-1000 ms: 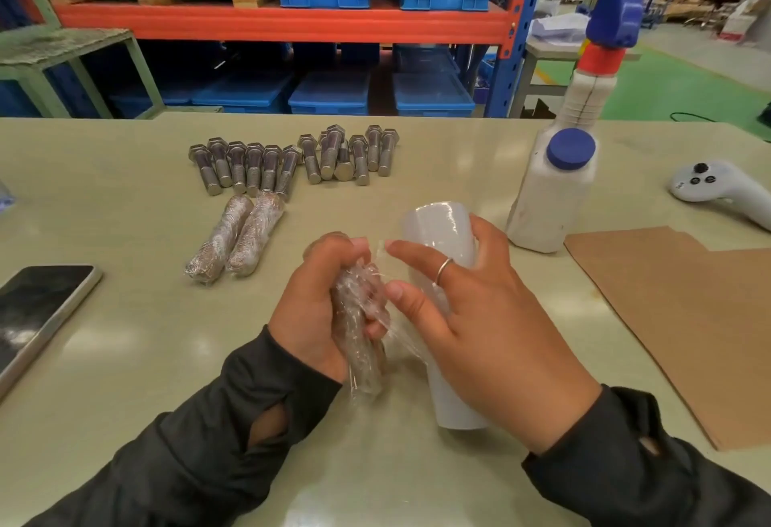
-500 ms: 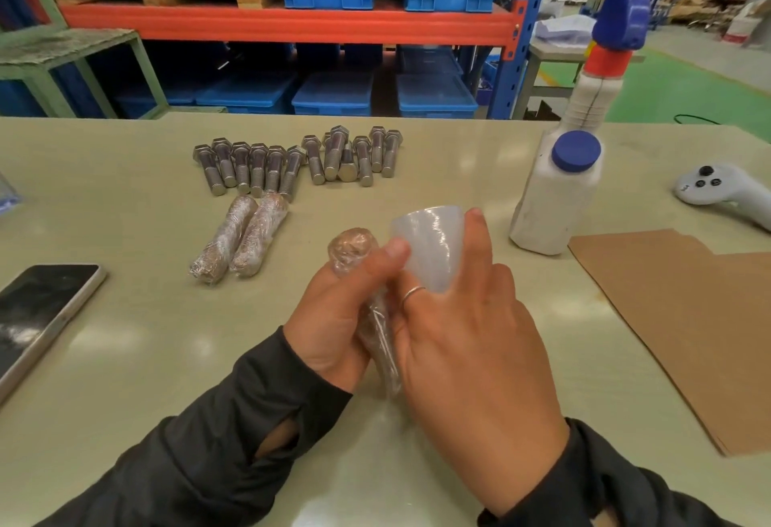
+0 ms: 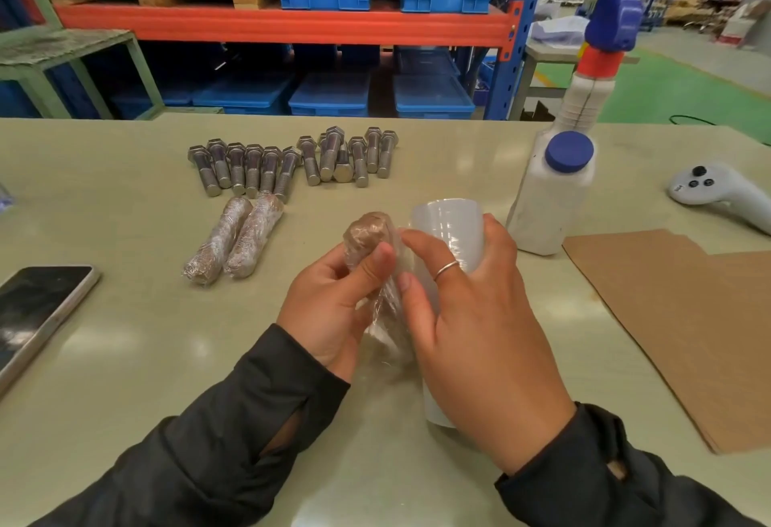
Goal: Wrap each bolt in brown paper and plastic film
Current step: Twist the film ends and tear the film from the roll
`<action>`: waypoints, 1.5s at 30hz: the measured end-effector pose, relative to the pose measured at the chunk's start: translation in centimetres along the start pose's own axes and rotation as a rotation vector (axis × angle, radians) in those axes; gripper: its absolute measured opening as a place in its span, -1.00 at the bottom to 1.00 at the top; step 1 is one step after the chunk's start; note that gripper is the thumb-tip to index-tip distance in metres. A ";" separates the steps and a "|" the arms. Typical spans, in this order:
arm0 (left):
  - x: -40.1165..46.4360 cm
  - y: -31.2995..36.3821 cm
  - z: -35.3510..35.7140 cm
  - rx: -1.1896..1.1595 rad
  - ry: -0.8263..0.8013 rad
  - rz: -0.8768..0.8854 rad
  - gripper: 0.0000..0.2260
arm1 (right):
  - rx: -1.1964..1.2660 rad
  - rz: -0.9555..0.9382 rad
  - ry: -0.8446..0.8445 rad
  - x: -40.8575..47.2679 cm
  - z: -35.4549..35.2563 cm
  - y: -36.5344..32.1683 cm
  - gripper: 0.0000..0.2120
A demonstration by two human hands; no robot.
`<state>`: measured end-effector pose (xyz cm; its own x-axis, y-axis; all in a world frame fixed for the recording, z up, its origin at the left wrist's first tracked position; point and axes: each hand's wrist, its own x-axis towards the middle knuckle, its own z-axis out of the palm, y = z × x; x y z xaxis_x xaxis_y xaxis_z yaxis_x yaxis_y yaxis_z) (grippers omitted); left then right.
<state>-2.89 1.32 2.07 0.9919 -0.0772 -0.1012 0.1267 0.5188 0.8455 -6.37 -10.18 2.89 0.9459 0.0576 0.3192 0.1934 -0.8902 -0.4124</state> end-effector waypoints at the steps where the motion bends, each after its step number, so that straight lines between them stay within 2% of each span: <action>1: 0.0 0.0 0.0 0.010 0.020 0.006 -0.69 | -0.024 0.007 -0.007 0.0 0.0 -0.2 -0.55; 5: -0.4 -0.4 0.4 0.006 0.038 0.043 -0.68 | -0.120 0.046 -0.031 0.1 0.2 -1.0 -0.53; 9: -0.6 -0.6 1.0 -0.001 0.065 0.063 -0.55 | -0.160 0.069 0.032 -0.2 0.4 -2.1 -0.57; 11: -0.4 -0.5 0.9 -0.014 0.098 0.081 -0.55 | -0.098 0.034 0.064 -0.4 0.5 -2.1 -0.56; 15: 0.0 -0.6 0.3 0.028 0.118 0.098 -0.59 | 0.176 -0.071 0.031 -0.6 0.4 -1.3 -0.48; 17: 0.1 -0.5 0.0 0.077 0.148 0.115 -0.67 | 0.213 -0.062 -0.022 -0.4 0.5 -0.8 -0.59; 20: 0.2 -0.3 -0.5 0.118 0.184 0.142 -0.71 | 0.168 -0.050 -0.020 0.4 0.1 0.3 -0.57; 24: 0.3 0.1 -0.5 0.167 0.178 0.155 -0.57 | 0.088 -0.050 0.103 1.6 -1.3 1.5 -0.59; 31: 0.2 0.5 -0.6 0.048 0.019 0.076 -0.50 | 0.089 -0.037 -0.102 2.1 -1.3 3.0 -0.67; 34: 0.3 0.4 -1.0 0.001 -0.075 0.034 -0.41 | 0.024 -0.061 -0.129 1.8 -1.0 2.7 -0.63; 37: 0.3 0.2 -1.2 -0.050 -0.155 0.015 -0.47 | -0.077 -0.074 -0.129 1.6 -0.7 1.9 -0.57; 39: 0.3 0.2 -1.2 -0.088 -0.179 0.008 -0.49 | -0.121 -0.076 -0.117 1.6 -0.4 1.4 -0.62; 41: 0.3 0.1 -1.0 -0.111 -0.164 -0.006 -0.47 | -0.163 -0.081 -0.119 1.4 0.0 1.2 -0.69; 43: 0.0 0.0 -0.8 -0.094 -0.113 -0.025 -0.39 | -0.226 -0.105 -0.112 1.3 0.5 1.2 -0.68; 45: -0.2 -0.3 -0.6 -0.054 -0.037 -0.052 -0.47 | -0.283 -0.100 -0.096 1.2 0.9 1.3 -0.63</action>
<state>-3.13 1.70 1.50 0.9830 -0.1362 -0.1234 0.1791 0.5586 0.8098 -4.78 -10.85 1.97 0.9487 0.1817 0.2588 0.2195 -0.9675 -0.1252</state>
